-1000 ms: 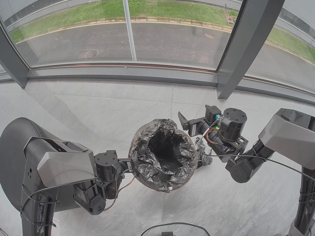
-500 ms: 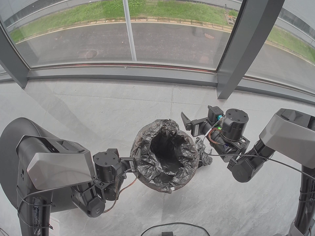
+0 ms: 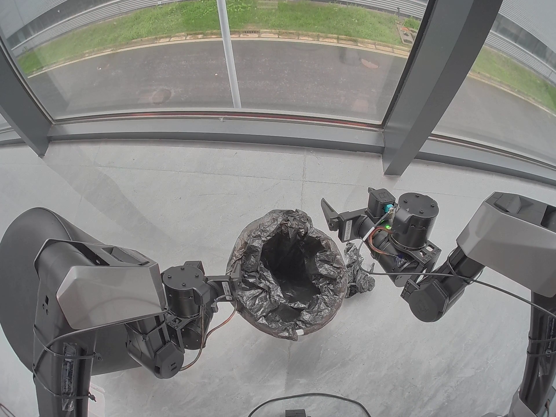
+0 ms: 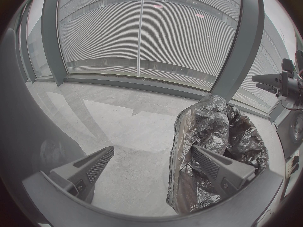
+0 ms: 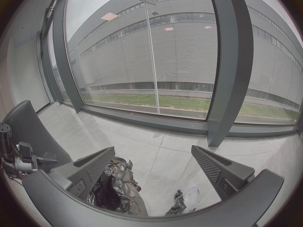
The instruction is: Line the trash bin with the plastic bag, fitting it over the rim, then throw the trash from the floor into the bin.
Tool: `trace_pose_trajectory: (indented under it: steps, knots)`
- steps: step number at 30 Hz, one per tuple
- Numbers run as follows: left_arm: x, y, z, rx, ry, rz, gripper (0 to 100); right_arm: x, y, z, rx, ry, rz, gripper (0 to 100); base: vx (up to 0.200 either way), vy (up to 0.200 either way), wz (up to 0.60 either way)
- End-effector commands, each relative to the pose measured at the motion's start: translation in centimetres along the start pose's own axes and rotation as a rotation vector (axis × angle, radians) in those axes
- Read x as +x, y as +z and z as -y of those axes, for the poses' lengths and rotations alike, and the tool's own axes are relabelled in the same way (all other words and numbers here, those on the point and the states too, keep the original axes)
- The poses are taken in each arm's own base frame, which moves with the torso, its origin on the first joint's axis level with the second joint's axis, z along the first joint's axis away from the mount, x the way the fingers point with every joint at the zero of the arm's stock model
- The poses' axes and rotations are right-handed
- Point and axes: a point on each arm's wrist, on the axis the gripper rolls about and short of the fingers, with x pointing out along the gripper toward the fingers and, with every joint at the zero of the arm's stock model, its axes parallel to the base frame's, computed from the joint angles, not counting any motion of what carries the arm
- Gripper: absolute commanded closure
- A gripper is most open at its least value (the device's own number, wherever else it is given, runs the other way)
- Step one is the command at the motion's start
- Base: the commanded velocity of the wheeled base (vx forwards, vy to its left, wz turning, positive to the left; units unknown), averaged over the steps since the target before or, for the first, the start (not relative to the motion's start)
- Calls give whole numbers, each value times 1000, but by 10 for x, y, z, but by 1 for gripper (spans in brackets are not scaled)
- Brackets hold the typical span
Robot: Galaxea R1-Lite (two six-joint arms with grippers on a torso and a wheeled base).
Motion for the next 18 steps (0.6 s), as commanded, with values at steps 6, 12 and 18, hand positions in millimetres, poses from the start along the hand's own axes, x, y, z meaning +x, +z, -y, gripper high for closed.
trace_pose_trajectory:
  steps: [6, 12, 18]
  knots:
    - [5, -8, -3, 5, 14, -15, 0, 0, -2, 0, -1, 0, -5, 0, 0, 0, 0]
    - [3, -4, -2, 2, 10, -7, 0, 0, -4, -1, -2, 2, -8, 0, 0, 0, 0]
    - [0, 4, -2, -2, 8, 9, 0, 1, -3, 0, -2, 0, -8, 0, 0, 0, 0]
